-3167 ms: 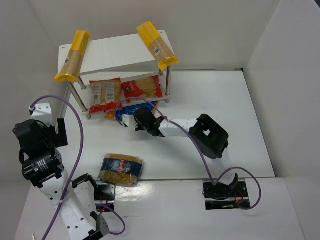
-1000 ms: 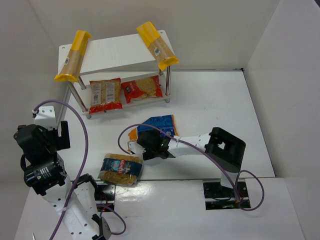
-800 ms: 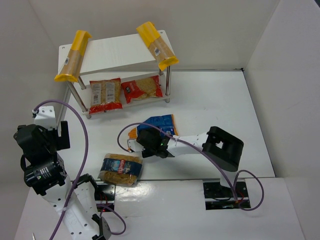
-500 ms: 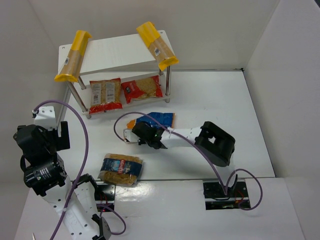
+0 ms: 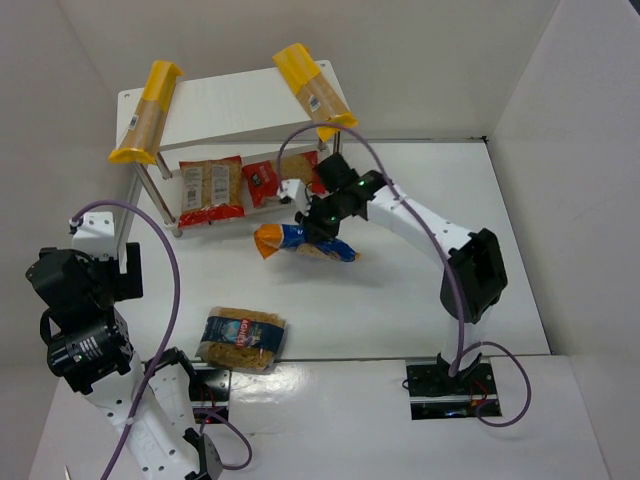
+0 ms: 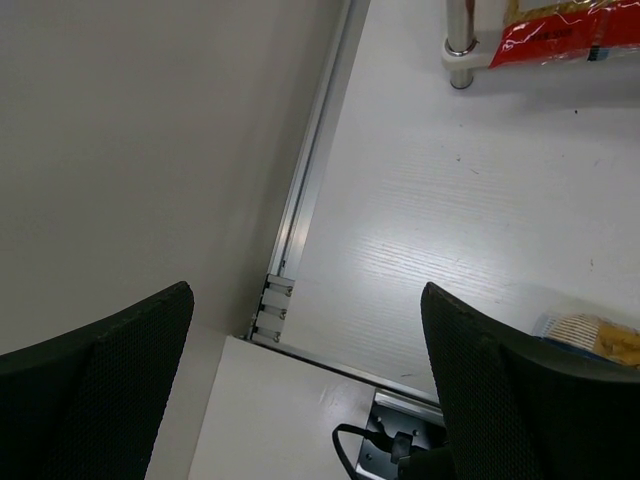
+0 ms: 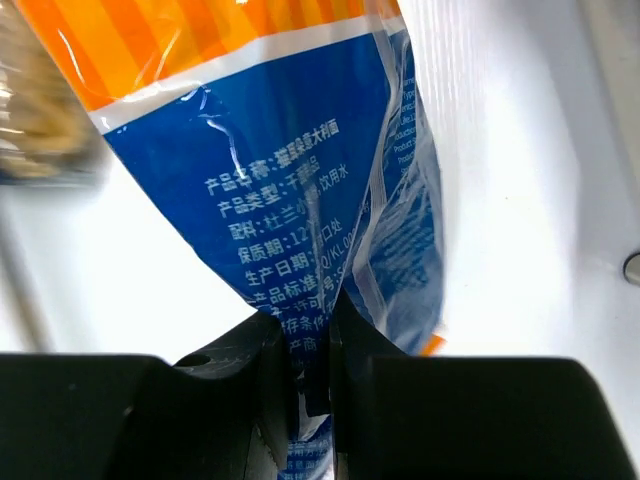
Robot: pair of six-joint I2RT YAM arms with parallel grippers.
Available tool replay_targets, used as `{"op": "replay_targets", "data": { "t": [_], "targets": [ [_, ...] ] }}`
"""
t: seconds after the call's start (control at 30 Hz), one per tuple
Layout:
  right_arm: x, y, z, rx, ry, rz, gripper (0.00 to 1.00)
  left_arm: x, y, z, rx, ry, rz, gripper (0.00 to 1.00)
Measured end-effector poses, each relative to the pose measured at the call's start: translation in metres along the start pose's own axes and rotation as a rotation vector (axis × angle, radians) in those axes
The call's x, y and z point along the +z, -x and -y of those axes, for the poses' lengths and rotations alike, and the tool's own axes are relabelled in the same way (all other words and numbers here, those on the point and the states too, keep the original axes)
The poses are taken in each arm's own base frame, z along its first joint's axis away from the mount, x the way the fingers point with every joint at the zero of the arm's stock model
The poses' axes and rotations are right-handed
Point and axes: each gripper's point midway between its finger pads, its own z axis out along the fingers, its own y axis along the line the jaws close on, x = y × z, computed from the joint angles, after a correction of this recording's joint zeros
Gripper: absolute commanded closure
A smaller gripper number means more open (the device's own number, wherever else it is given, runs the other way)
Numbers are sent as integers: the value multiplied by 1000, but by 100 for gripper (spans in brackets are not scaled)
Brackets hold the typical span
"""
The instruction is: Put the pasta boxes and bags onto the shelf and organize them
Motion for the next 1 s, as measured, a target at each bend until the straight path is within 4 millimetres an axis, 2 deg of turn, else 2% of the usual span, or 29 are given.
{"op": "replay_targets", "data": {
  "t": [0.13, 0.23, 0.43, 0.5, 0.7, 0.77, 0.87, 1.0],
  "targets": [
    [-42, 23, 5, 82, 73, 116, 100, 1, 2, 4, 0, -22, 10, 0],
    [-58, 36, 4, 100, 99, 165, 100, 2, 4, 7, -1, -43, 16, 0],
    [-88, 70, -19, 101, 188, 239, 100, 6, 6, 11, -3, -72, 19, 0],
    [-104, 88, -23, 84, 194, 278, 100, 6, 7, 12, -3, -76, 23, 0],
    [-161, 164, -36, -45, 180, 457, 100, 6, 8, 12, -2, -78, 27, 0],
    [-174, 180, -43, -84, 170, 503, 100, 6, 8, 12, -3, -79, 27, 0],
    [-184, 195, -50, -97, 167, 538, 100, 6, 8, 12, -5, -79, 27, 0],
    [-191, 216, -39, -113, 105, 581, 100, 6, 8, 12, -5, -79, 27, 0]
  ]
}}
